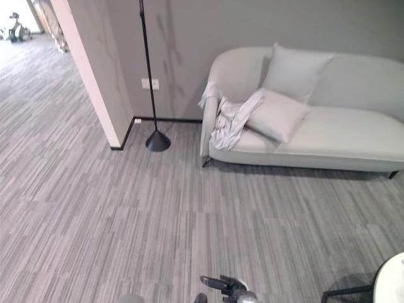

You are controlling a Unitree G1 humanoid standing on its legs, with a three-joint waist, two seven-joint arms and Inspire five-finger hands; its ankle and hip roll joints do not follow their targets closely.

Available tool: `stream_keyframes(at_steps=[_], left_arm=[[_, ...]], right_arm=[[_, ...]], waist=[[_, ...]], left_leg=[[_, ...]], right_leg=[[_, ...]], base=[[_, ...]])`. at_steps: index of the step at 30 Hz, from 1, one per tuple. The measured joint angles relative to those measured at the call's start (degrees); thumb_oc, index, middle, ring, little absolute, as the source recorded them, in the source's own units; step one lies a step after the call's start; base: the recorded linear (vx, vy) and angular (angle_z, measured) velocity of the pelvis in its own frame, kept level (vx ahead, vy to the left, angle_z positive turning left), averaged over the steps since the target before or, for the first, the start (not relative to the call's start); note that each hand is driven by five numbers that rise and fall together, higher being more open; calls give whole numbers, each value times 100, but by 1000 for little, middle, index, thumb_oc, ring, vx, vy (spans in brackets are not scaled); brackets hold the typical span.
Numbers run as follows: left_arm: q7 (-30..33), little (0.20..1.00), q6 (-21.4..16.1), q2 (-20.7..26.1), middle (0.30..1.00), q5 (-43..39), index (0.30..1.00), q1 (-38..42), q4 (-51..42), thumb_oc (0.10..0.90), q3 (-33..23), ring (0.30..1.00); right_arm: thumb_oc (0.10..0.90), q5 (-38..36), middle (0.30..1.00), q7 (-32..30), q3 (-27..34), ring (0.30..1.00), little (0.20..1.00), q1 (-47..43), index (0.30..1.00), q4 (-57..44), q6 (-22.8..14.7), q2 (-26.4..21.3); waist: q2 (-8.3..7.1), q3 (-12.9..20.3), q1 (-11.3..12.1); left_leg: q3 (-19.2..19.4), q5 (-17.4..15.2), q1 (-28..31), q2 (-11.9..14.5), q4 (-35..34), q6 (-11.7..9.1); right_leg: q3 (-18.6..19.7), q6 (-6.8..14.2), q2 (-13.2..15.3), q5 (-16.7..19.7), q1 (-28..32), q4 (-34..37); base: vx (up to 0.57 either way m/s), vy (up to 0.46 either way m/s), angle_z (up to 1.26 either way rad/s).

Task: Hang the clothes on the sofa on the clothes rack.

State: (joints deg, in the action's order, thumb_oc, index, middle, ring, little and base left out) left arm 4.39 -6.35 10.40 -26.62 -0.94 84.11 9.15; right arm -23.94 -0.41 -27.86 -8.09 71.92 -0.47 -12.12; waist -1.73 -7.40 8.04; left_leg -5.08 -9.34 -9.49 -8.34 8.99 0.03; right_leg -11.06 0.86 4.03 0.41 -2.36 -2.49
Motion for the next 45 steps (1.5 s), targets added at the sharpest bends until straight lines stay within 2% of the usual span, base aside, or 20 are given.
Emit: stream_keyframes(at_steps=[1,2,4,5,7,9,10,11,13,14,16,18,25,28,31,36,38,39,41,45], left_arm=[[223,900,262,-45,900,-33,900,-548,-580,800,-768,900],[255,900,435,22,900,2,900,-521,-442,800,-677,900],[153,900,146,74,900,56,900,-143,-247,800,-437,900],[22,900,-163,87,900,97,900,156,-677,800,-440,900],[1,900,-196,12,900,95,900,385,-639,800,-431,900],[22,900,-80,-5,900,95,900,459,-387,800,-492,900],[40,900,-75,73,900,97,900,381,-280,800,-536,900],[90,900,-76,21,900,90,900,401,-190,800,-517,900],[115,900,-55,-144,900,100,900,444,-65,800,-470,900],[188,900,43,-221,900,103,900,519,-154,800,-463,900],[127,900,-15,-107,900,92,900,453,-129,800,-486,900],[113,900,-111,94,900,97,900,253,-183,800,-406,900],[107,900,-92,-277,900,94,900,172,-204,800,-340,900],[109,900,-103,-51,900,94,900,234,-206,800,-341,900],[123,900,-162,-64,900,89,900,43,-203,800,-300,900],[128,900,-144,-299,900,59,900,-66,-190,800,-478,900],[114,900,-401,-369,900,-176,900,177,-242,800,-834,900],[133,900,-449,-158,900,-390,900,288,-233,800,-933,900],[109,900,-325,95,900,-400,900,235,-48,800,-727,900],[262,900,195,22,900,-440,900,93,375,800,-716,900]], right_arm=[[800,721,900,-133,1450,900,900,4,900,-345,-693,869],[800,517,900,-176,2166,900,900,-160,900,-556,-956,1151],[800,289,900,-142,1497,900,900,-24,900,-974,-752,862],[800,293,900,-17,1082,900,900,-38,900,-1011,-602,641],[800,313,900,78,803,900,900,32,900,-841,-302,689],[800,359,900,190,409,900,900,216,900,-646,-131,864],[800,353,900,215,305,900,900,252,900,-620,-57,1004],[800,344,900,237,393,900,900,243,900,-532,-31,1035],[800,378,900,272,445,900,900,280,900,-578,-23,982],[800,370,900,273,395,900,900,470,900,-914,-63,835],[800,417,900,284,326,900,900,284,900,-676,28,945],[800,475,900,262,263,900,900,294,900,-524,50,981],[800,485,900,123,361,900,900,425,900,-295,27,169],[800,485,900,156,362,900,900,473,900,-294,27,680],[800,510,900,156,361,900,900,426,900,-39,-132,658],[800,515,900,134,386,900,900,448,900,-53,-48,334],[800,577,900,2,666,900,900,274,900,-245,-30,268],[800,563,900,-220,294,900,900,298,900,-592,23,236],[800,628,900,-210,380,900,900,223,900,-543,18,332],[800,562,900,-331,436,900,900,131,900,-299,-223,510]], waist=[[231,-292,108],[-28,-493,-173],[-6,-25,-183],[-23,16,-125],[198,270,-90],[358,325,-87],[188,273,-100],[119,181,-4],[220,415,-300],[251,352,-304],[101,335,-238],[-239,559,-202],[354,794,-132],[33,699,-122],[292,758,16],[550,671,45],[472,336,-25],[292,93,118],[-67,108,175],[57,272,293]], left_leg=[[1432,-884,321,587,1669,736],[1717,-859,689,516,2008,674],[1534,-937,830,529,1944,676],[1476,-719,843,581,1598,681],[1339,-372,1035,622,767,592],[1189,-75,1362,528,362,433],[1160,-129,1236,379,873,262],[1076,-316,855,393,1489,13],[181,138,439,802,517,-777],[-117,117,624,668,463,-7],[-205,356,1265,848,-189,-141],[-504,256,1618,1094,-666,-261],[-79,447,1788,1657,-1110,-731],[-79,511,1860,1564,-1240,-633],[-194,241,1669,1891,-955,-615],[-181,525,1698,2000,-832,-930],[-13,69,62,1842,2144,-1233],[179,153,-576,1656,3171,-1045],[507,-181,-597,850,1277,-551],[859,254,-571,714,704,-202]], right_leg=[[-340,613,432,-858,-1898,-4895],[-869,145,1475,-686,-2395,-7372],[-1693,-91,1776,-962,-2383,-5848],[-1410,69,1599,-960,-2348,-4239],[-1114,267,1174,-785,-2073,-3024],[-1296,-401,727,-217,-1140,-1754],[-1304,-983,719,444,-637,-1132],[-1213,-688,851,521,-541,-1068],[-648,513,1048,-210,-1369,-2074],[-594,490,1052,-295,-1267,-1715],[-532,589,884,-85,-746,-787],[-605,444,742,320,-511,-596],[-974,6,96,520,-13,175],[-898,151,145,689,94,478],[-870,14,-61,-243,22,-496],[-898,-109,-302,-87,276,-22],[-893,-412,-265,-520,65,-482],[-742,-294,-237,-494,177,-500],[-159,-193,-98,-602,37,-479],[-462,-259,-237,-325,382,-68]], base=[[297,-168,-363],[199,-113,-241],[91,-67,11],[72,-54,45],[36,-27,31],[91,-70,2],[839,-542,-30],[919,-589,-16],[521,-338,33],[211,-174,79],[194,-191,62],[135,-163,68],[70,-95,19],[147,-167,-3],[138,-159,25],[75,-159,4],[826,69,32],[907,319,52],[324,100,-33],[264,124,-91]])
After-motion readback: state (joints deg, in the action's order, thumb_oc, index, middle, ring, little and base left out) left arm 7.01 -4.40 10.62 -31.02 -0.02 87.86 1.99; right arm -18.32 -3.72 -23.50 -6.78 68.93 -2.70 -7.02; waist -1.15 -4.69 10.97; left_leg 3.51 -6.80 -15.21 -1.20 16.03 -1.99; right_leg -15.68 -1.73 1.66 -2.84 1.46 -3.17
